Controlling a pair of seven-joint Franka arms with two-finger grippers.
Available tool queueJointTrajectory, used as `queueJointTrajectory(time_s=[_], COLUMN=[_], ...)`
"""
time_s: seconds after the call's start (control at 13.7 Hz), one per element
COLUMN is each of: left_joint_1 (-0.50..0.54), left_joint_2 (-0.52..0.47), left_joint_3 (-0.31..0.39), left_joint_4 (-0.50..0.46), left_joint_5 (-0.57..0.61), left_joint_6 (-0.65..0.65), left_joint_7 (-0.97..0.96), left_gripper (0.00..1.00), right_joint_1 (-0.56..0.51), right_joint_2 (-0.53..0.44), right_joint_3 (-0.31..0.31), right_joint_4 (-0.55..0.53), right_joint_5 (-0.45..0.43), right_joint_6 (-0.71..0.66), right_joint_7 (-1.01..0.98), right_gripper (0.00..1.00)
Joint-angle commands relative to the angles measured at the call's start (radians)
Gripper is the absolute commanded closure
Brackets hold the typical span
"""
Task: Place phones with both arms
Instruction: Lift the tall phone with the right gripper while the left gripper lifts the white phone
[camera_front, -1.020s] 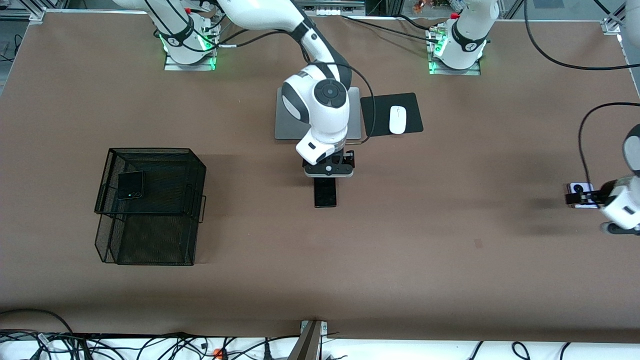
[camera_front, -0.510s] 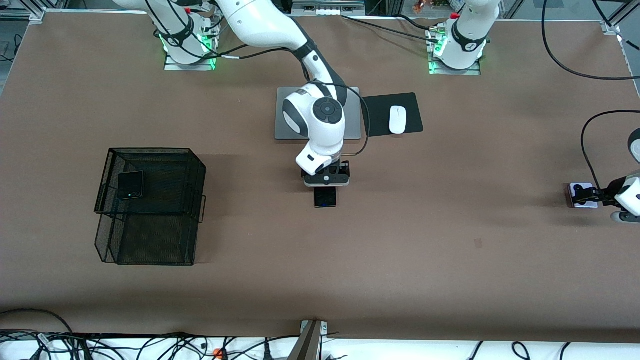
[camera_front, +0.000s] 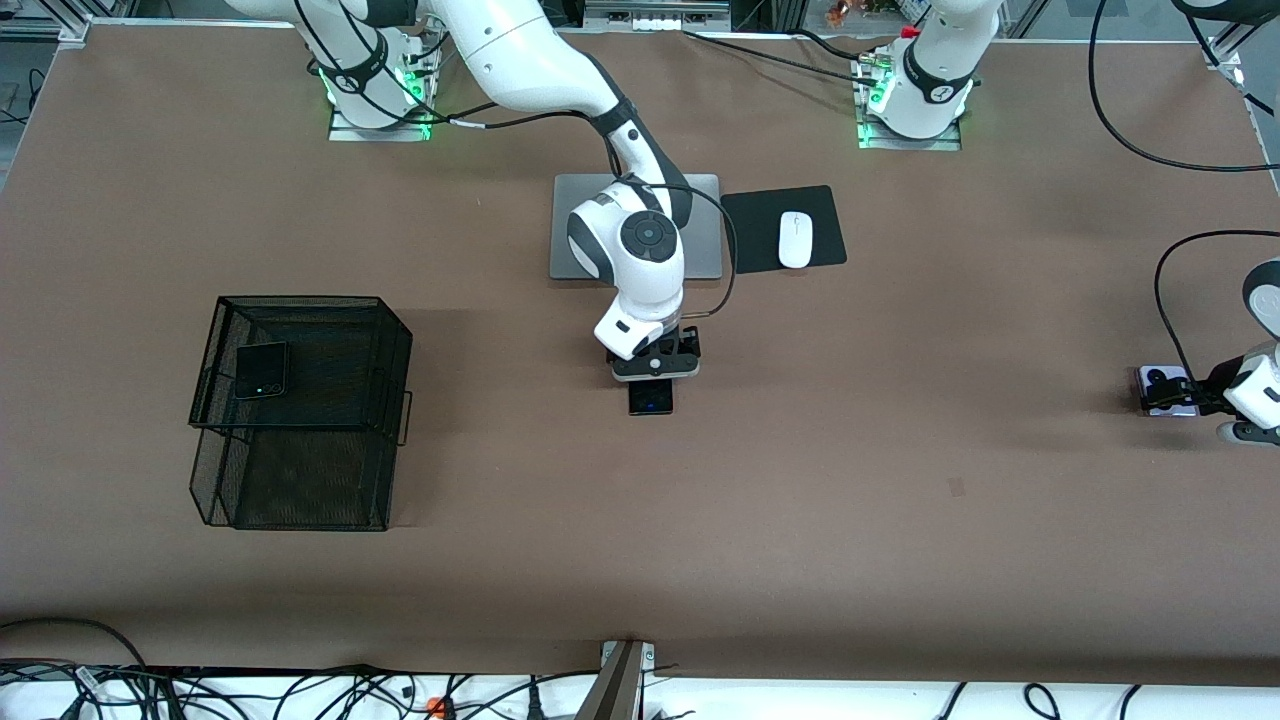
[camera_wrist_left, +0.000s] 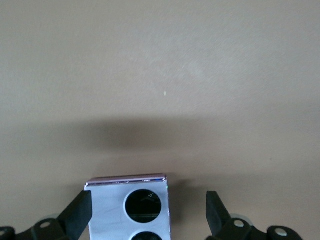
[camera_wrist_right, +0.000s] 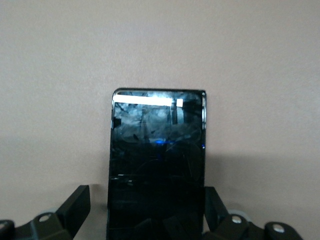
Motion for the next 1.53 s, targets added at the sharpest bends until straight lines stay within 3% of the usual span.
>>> queueJointTrajectory(time_s=[0.0,0.36,0.44,0.66,0.8,1.17,1.24,1.38,1.46], left_joint_1=[0.004,-0.004,-0.004,-0.004,-0.007,-0.004,-0.005,-0.002,-0.004], left_joint_2=[0.011,0.007,0.005,0.007,0.008,0.014,0.014,0.017,0.018], left_joint_3=[0.008,0.045,0.043,0.043,0.043,0.043,0.043,0.043,0.043], left_joint_4=[-0.017,-0.016,-0.013,-0.019,-0.022,-0.036,-0.036,-0.036,-0.036], left_joint_5=[0.000,0.053,0.077,0.086,0.087,0.087,0.087,0.087,0.087], left_joint_6=[0.004,0.008,0.008,0.008,0.001,0.002,0.002,0.002,0.002], left_joint_7=[-0.075,-0.091,-0.109,-0.158,-0.250,-0.298,-0.298,-0.298,-0.297], left_gripper=[0.00,0.00,0.00,0.00,0.00,0.01,0.27,0.62,0.68], right_joint_1=[-0.005,-0.016,-0.016,-0.018,-0.031,-0.070,-0.083,-0.106,-0.111], right_joint_2=[0.002,-0.001,-0.001,-0.007,-0.019,-0.137,-0.174,-0.246,-0.280], right_joint_3=[0.012,0.012,0.012,0.012,0.012,0.003,-0.001,-0.017,-0.040], right_joint_4=[-0.002,-0.008,-0.008,-0.008,-0.007,0.007,0.009,0.035,0.035], right_joint_5=[0.046,0.063,0.063,0.066,0.068,0.091,0.090,0.083,0.082], right_joint_6=[0.018,0.015,0.015,0.009,0.004,-0.166,-0.221,-0.346,-0.408], right_joint_7=[-0.025,0.011,0.026,0.023,0.018,0.015,0.015,0.008,-0.006], right_gripper=[0.00,0.00,0.05,0.69,1.00,1.00,1.00,1.00,1.00])
